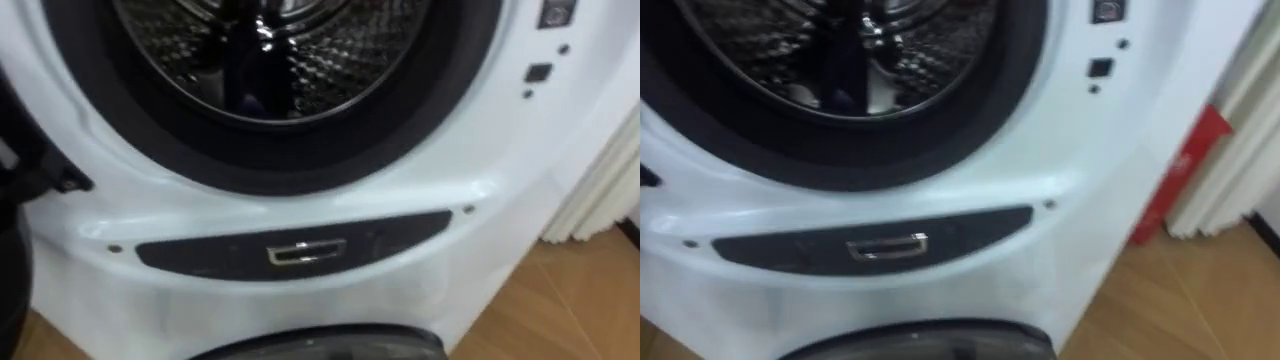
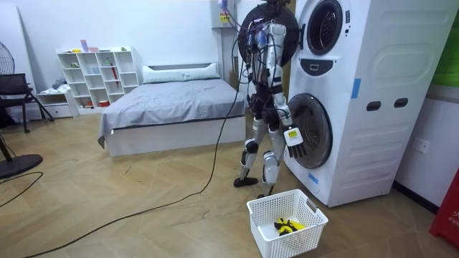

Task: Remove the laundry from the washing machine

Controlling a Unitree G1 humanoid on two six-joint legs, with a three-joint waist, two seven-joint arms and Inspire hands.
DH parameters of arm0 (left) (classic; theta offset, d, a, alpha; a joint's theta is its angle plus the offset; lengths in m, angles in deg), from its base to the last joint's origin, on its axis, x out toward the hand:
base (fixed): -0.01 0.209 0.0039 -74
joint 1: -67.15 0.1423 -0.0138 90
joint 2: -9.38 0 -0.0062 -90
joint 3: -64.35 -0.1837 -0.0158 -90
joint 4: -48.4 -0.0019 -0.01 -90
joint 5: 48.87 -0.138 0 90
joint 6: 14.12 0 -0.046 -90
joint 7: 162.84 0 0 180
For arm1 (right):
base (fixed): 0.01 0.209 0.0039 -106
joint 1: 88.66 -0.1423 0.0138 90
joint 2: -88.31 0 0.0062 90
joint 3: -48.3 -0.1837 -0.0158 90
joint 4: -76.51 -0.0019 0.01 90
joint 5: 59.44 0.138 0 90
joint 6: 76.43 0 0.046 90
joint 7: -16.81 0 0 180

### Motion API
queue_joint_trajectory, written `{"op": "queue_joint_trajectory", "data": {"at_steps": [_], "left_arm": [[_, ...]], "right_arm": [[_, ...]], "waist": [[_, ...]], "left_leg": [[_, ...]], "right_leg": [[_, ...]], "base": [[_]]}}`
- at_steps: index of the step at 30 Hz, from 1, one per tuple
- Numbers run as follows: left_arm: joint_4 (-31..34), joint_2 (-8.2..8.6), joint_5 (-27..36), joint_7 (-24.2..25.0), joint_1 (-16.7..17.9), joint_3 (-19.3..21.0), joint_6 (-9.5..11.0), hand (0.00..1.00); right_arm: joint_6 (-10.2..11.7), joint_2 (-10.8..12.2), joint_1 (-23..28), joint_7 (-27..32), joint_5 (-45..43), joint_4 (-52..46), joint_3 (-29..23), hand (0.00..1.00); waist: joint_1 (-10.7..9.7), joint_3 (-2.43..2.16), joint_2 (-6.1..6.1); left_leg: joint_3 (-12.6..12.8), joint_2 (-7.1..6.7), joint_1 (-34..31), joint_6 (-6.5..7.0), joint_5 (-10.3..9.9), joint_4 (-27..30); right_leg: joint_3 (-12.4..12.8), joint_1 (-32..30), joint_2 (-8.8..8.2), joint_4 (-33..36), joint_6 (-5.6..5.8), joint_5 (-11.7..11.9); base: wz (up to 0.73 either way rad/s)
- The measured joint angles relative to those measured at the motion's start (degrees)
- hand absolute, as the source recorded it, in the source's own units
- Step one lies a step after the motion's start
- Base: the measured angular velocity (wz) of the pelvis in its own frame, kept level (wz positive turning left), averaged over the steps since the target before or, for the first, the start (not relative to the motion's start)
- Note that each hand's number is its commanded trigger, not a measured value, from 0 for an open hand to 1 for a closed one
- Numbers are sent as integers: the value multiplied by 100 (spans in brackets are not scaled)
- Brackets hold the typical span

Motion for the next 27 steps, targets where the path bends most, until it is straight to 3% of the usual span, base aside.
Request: {"op": "queue_joint_trajectory", "data": {"at_steps": [7,14,18,20,22,24,25,27], "left_arm": [[0,16,0,-8,221,247,-5,0],[-76,42,-10,-125,219,425,-6,0],[-67,35,-255,-147,361,698,-8,0],[-44,21,-319,-219,394,852,-8,0],[27,3,-581,-212,471,935,-10,0],[145,20,-732,-166,542,937,-14,0],[196,27,-736,-94,515,956,-15,0],[225,29,-740,-32,452,984,-46,0]], "right_arm": [[-182,37,-115,-64,-38,80,61,0],[-197,68,-192,-108,-49,204,117,0],[-238,124,-148,-194,-237,169,128,0],[-261,139,-140,-290,-315,164,125,0],[-320,138,-142,-314,-519,48,111,0],[-300,127,-160,-307,-612,-10,108,0],[-298,117,-156,-300,-636,-4,116,0],[-300,103,-137,-306,-816,0,102,0]], "waist": [[166,-12,-48],[326,5,-19],[423,0,-93],[419,-4,-157],[458,8,-225],[526,2,-191],[575,-6,-124],[535,-31,-87]], "left_leg": [[-137,6,163,-1,0,-2],[-182,65,225,-44,-86,-24],[-122,141,246,-105,-137,70],[-125,220,194,-178,-272,355],[-128,370,-193,-362,-500,1459],[-202,535,-617,-386,-521,2441],[-381,636,-861,-387,-500,2897],[-534,708,-1012,-455,-403,3229]], "right_leg": [[-113,261,-8,-83,25,-47],[-121,303,56,-67,12,-52],[-119,288,120,63,-79,-140],[-140,294,165,222,-146,-266],[-131,195,227,463,-292,-424],[-97,203,317,474,-398,-420],[-46,225,450,436,-488,-397],[-60,199,540,433,-613,-402]], "base": [[11],[1],[-5],[0],[-15],[-36],[-37],[-12]]}}
